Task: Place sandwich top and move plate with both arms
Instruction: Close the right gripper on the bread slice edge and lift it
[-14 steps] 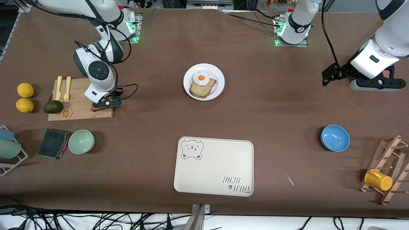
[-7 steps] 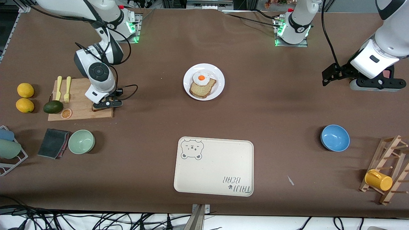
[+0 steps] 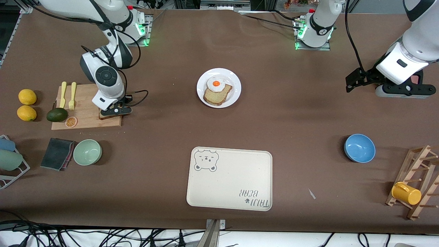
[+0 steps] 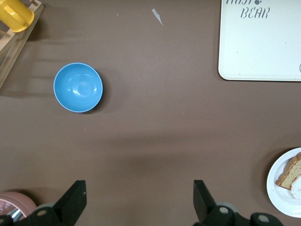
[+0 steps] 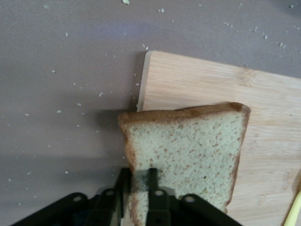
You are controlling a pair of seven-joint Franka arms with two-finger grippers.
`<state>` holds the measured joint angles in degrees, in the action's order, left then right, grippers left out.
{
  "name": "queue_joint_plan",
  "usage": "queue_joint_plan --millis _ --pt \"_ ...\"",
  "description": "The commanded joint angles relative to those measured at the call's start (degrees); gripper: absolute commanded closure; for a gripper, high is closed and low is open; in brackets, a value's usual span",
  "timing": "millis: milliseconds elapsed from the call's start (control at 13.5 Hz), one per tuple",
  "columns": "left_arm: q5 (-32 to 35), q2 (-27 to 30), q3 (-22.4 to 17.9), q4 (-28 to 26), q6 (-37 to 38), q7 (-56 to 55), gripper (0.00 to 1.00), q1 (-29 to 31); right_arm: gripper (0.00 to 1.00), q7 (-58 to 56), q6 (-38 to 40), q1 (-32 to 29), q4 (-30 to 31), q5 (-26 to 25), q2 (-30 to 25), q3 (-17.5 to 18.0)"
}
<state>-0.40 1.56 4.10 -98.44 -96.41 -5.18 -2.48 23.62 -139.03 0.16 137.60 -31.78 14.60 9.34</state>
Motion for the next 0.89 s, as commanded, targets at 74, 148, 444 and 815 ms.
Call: queue_joint_plan --millis 74,148,444,815 --pt "1.2 -0.8 0.3 1.8 1.2 1.1 0.00 0.4 1.00 1.0 -1.6 -0.2 1.4 -1.0 -0.4 0.1" --pt "1.2 -0.8 0.3 1.8 1.2 1.1 0.00 0.4 1.00 0.8 -1.6 -0.2 1.4 -1.0 -0.4 0.1" --pt "1.2 -0.7 0.3 1.8 1.3 1.2 0.00 0.4 1.00 -0.2 -0.6 -0.2 0.2 -1.0 -2.8 0.5" --pt "1.2 -0.7 0.3 1.8 1.3 1.1 0.00 0.4 1.00 -0.7 14.8 -0.2 -10.3 -0.7 -3.8 6.0"
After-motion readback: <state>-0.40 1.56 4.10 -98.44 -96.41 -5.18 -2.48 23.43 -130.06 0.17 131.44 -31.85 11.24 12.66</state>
